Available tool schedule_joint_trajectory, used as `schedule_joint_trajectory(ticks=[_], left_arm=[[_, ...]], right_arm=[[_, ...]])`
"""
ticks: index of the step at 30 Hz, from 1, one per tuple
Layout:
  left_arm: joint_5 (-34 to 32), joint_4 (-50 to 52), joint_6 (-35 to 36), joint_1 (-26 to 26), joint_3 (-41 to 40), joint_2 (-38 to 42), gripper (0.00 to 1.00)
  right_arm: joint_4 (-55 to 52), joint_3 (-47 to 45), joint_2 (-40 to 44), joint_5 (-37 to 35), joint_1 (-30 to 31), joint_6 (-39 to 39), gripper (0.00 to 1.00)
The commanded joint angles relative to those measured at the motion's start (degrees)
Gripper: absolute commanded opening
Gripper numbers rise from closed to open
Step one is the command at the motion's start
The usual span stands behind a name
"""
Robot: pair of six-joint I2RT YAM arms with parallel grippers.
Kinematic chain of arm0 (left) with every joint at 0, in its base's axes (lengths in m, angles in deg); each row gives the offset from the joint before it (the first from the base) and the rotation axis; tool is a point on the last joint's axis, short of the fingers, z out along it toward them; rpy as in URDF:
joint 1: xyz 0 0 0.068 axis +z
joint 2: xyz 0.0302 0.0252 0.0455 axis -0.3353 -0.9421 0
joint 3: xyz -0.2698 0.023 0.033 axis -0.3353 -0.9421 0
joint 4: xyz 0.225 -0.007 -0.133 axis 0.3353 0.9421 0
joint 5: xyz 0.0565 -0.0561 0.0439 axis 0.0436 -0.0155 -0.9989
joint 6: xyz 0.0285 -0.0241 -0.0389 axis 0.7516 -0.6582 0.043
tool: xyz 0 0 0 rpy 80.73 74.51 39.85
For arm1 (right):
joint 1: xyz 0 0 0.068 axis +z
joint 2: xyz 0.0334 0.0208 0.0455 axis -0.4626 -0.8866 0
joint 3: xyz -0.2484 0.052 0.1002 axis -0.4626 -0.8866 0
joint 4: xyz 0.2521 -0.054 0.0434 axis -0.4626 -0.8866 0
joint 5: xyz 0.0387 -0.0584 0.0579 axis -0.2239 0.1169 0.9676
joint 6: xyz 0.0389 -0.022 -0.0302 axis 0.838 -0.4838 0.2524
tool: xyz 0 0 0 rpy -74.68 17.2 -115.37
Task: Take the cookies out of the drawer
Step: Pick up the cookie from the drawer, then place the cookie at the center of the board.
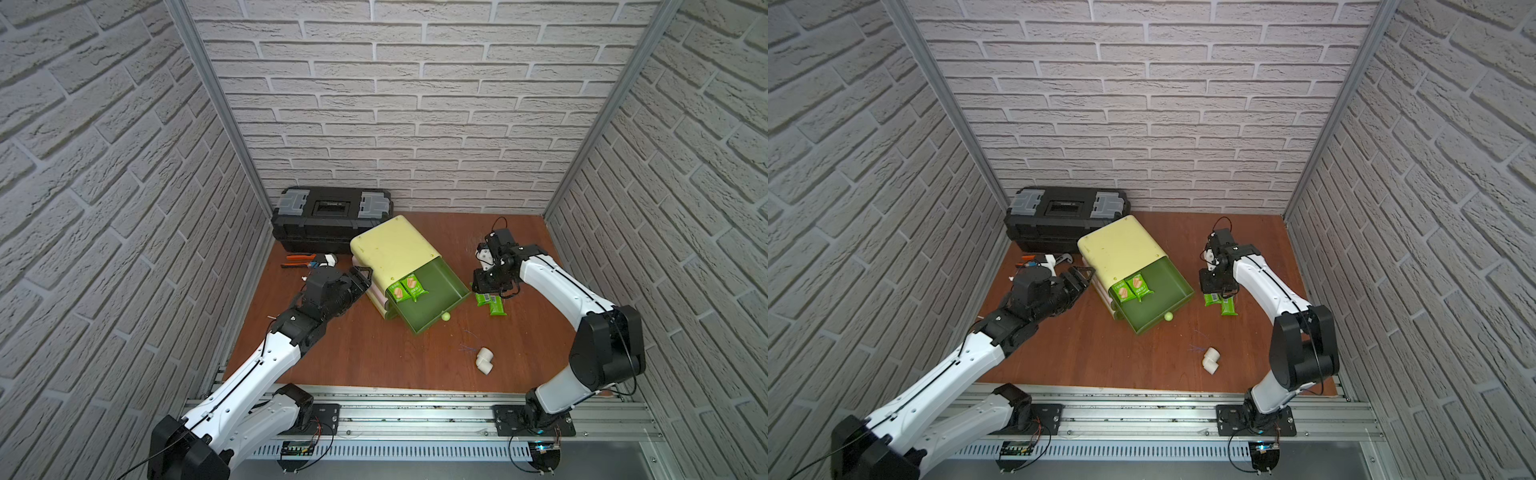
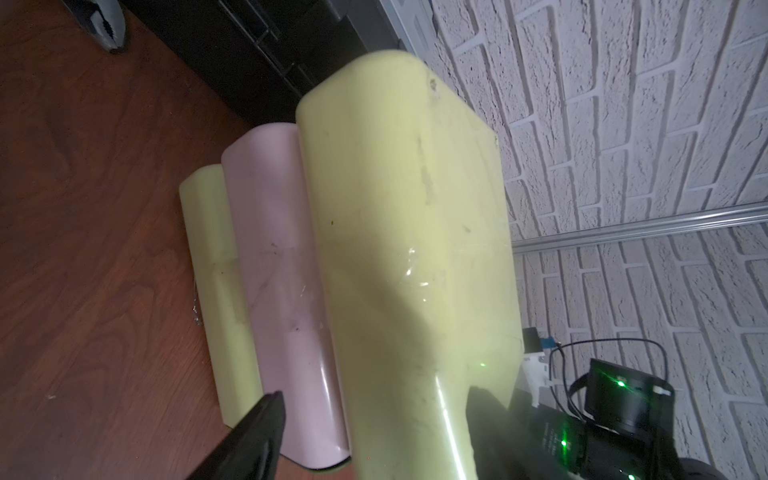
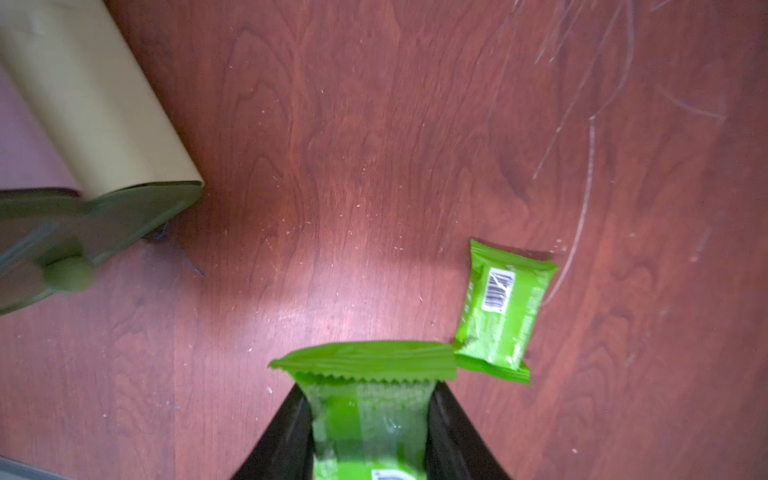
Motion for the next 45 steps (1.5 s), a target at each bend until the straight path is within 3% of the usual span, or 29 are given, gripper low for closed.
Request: schedule_joint_trajectory(ticks=[1, 14, 20, 24, 32, 38, 45], left_arm=[[-0.1, 0.4, 0.5, 0.5, 1.5, 1.4, 0.74], [-0.1, 2.0, 0.8, 1.0, 2.7, 0.9, 0.75], [0.5, 1.5, 0.8, 1.2, 3.5, -0.5, 0.77], [0.9, 1.4, 0.8, 1.3, 4.2, -1.6, 0.79], [0.3, 1.8, -0.3, 1.3, 5.2, -3.2, 0.79], [0.0, 0.8, -0.7, 1.1, 5.1, -4.1, 0.79], [-0.1, -1.0, -1.3, 0.8, 4.7, -5.3, 0.75]], right_arm=[[6.2, -0.8, -2.1, 2.4, -0.6, 1.6, 0.35], [7.7, -3.5, -10.0, -2.0, -1.5, 3.0, 0.39], [7.2, -3.5, -9.4, -3.6, -1.8, 2.6, 0.58], [6.5, -3.9, -4.9, -3.9, -2.2, 2.3, 0.65], [2.5, -1.3, 16.1, -3.9, -0.4, -0.9, 0.68], [-0.5, 3.4, 21.9, -5.0, 12.7, -3.1, 0.68], [-4.2, 8.7, 14.5, -8.2, 28.7, -5.1, 0.69]])
